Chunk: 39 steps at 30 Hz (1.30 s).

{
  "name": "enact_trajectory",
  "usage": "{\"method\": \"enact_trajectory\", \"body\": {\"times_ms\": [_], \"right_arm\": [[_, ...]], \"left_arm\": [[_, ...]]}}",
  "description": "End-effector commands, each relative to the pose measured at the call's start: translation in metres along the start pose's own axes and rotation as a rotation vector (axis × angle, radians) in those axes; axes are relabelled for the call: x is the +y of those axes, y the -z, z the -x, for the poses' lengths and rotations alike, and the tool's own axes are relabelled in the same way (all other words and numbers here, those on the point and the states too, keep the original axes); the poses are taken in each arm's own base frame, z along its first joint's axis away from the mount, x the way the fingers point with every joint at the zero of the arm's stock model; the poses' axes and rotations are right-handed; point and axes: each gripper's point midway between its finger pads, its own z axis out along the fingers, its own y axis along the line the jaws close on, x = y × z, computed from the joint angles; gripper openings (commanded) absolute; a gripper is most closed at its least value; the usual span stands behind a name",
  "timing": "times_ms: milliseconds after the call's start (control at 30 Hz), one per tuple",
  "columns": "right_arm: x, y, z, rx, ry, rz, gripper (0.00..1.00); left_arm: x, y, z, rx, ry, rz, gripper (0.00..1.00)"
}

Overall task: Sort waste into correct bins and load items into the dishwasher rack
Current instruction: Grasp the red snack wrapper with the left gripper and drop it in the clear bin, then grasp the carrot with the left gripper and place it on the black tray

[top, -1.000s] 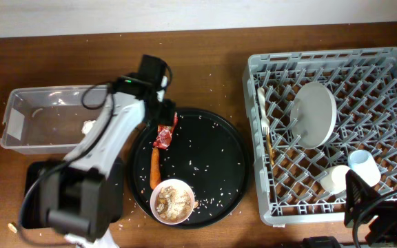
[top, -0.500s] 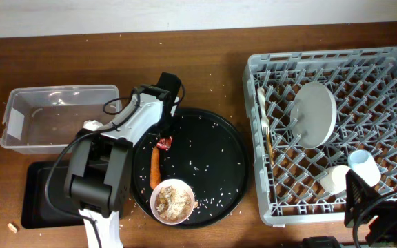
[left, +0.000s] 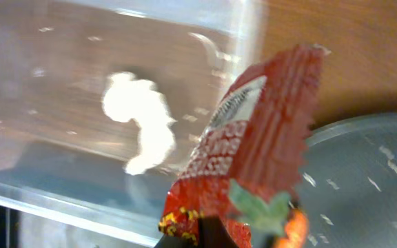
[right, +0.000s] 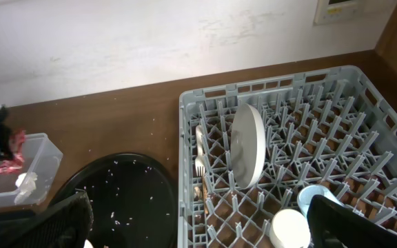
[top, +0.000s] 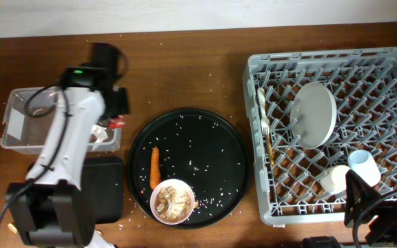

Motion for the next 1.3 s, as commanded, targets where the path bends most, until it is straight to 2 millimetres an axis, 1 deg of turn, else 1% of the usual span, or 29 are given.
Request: {"method": "enact_trajectory", "body": {"times_ms": [0, 33, 67, 100, 167, 200, 233, 300, 333, 400, 433, 467, 500, 533, 567, 600, 633, 667, 733, 800, 833, 867, 967, 1033, 1067, 1133, 1200, 1233, 1267], "right_arm": [[0.001, 0.001, -0.001, -0.003, 0.007, 0.005, 0.99], [0.001, 0.001, -0.001, -0.003, 0.007, 0.005, 0.99], [0.001, 0.001, -0.001, -0.003, 0.007, 0.005, 0.99], [0.001, 0.001, -0.001, -0.003, 0.007, 0.005, 0.98], [0.001, 0.001, -0.001, -0.003, 0.007, 0.005, 0.99], [0.001, 0.001, -0.001, -0.003, 0.007, 0.005, 0.99], [0.001, 0.001, -0.001, -0.003, 0.007, 0.005, 0.99], [0.001, 0.001, -0.001, -0.003, 0.007, 0.005, 0.99], [0.001, 0.001, -0.001, -0.003, 0.007, 0.005, 0.99], [0.001, 0.001, -0.001, -0.003, 0.007, 0.005, 0.99], [0.001, 0.001, -0.001, -0.003, 0.007, 0.005, 0.99], [0.001, 0.001, -0.001, -0.003, 0.007, 0.005, 0.99], [0.001, 0.001, -0.001, -0.003, 0.007, 0.005, 0.99], [0.001, 0.001, -0.001, -0.003, 0.007, 0.005, 0.99], [0.001, 0.001, -0.001, -0.003, 0.007, 0.005, 0.99], [0.001, 0.001, -0.001, -0.003, 0.007, 0.005, 0.99], [0.001, 0.001, -0.001, -0.003, 0.007, 0.005, 0.99], [0.001, 0.001, -0.001, -0.003, 0.007, 0.005, 0.99], [0.001, 0.001, -0.001, -0.003, 0.007, 0.005, 0.99], [0.001, 0.001, -0.001, -0.003, 0.007, 0.005, 0.99], [0.001, 0.001, -0.001, -0.003, 0.007, 0.005, 0.98], [0.001, 0.001, -0.001, -0.003, 0.007, 0.005, 0.99], [0.001, 0.001, -0.001, -0.003, 0.007, 0.005, 0.99], [0.001, 0.001, -0.001, -0.003, 0.007, 0.005, 0.99], [0.001, 0.001, -0.001, -0.003, 0.007, 0.005, 0.99], [0.001, 0.001, -0.001, -0.003, 0.007, 0.005, 0.99], [0.001, 0.001, -0.001, -0.003, 0.007, 0.005, 0.99], [0.001, 0.001, -0.001, -0.003, 0.007, 0.005, 0.99], [0.001, 0.001, -0.001, -0.003, 0.007, 0.005, 0.99]], "left_arm": [[0.031, -0.025, 0.009, 0.019, 0.098, 0.047, 0.16], [0.036, -0.026, 0.011, 0.017, 0.111, 0.048, 0.36], [0.042, -0.025, 0.014, 0.010, 0.126, 0.052, 0.68], [0.043, -0.022, 0.015, 0.009, 0.131, 0.046, 0.69], [0.036, -0.012, 0.013, 0.025, 0.096, -0.002, 0.68], [0.027, 0.002, 0.010, 0.043, 0.084, -0.047, 0.64], [0.020, 0.011, 0.007, 0.050, 0.067, -0.073, 0.63], [0.002, 0.035, -0.005, 0.063, 0.004, -0.131, 0.58], [-0.012, 0.054, -0.019, 0.063, -0.056, -0.139, 0.58], [-0.032, 0.071, -0.039, 0.078, -0.126, -0.154, 0.57], [-0.047, 0.078, -0.054, 0.096, -0.161, -0.160, 0.57], [-0.064, 0.077, -0.069, 0.119, -0.196, -0.162, 0.57], [-0.074, 0.070, -0.082, 0.144, -0.207, -0.158, 0.56], [-0.080, 0.059, -0.094, 0.175, -0.200, -0.147, 0.56], [-0.083, 0.051, -0.105, 0.200, -0.199, -0.136, 0.55], [-0.085, 0.038, -0.119, 0.232, -0.197, -0.120, 0.55], [-0.085, 0.021, -0.134, 0.269, -0.184, -0.101, 0.55], [-0.086, 0.011, -0.144, 0.291, -0.183, -0.097, 0.55], [-0.087, -0.020, -0.169, 0.335, -0.185, -0.111, 0.55], [-0.087, -0.047, -0.179, 0.310, -0.185, -0.113, 0.54], [-0.088, -0.057, -0.181, 0.295, -0.182, -0.121, 0.54], [-0.089, -0.064, -0.184, 0.285, -0.181, -0.127, 0.54], [-0.086, -0.082, -0.197, 0.281, -0.183, -0.130, 0.45], [-0.084, -0.089, -0.203, 0.280, -0.183, -0.130, 0.36], [-0.085, -0.089, -0.203, 0.277, -0.182, -0.132, 0.27], [-0.088, -0.085, -0.195, 0.259, -0.180, -0.143, 0.20], [-0.093, -0.071, -0.182, 0.241, -0.177, -0.153, 0.16], [-0.095, -0.059, -0.172, 0.231, -0.176, -0.157, 0.09], [-0.096, -0.049, -0.164, 0.221, -0.174, -0.159, 0.06]]}}
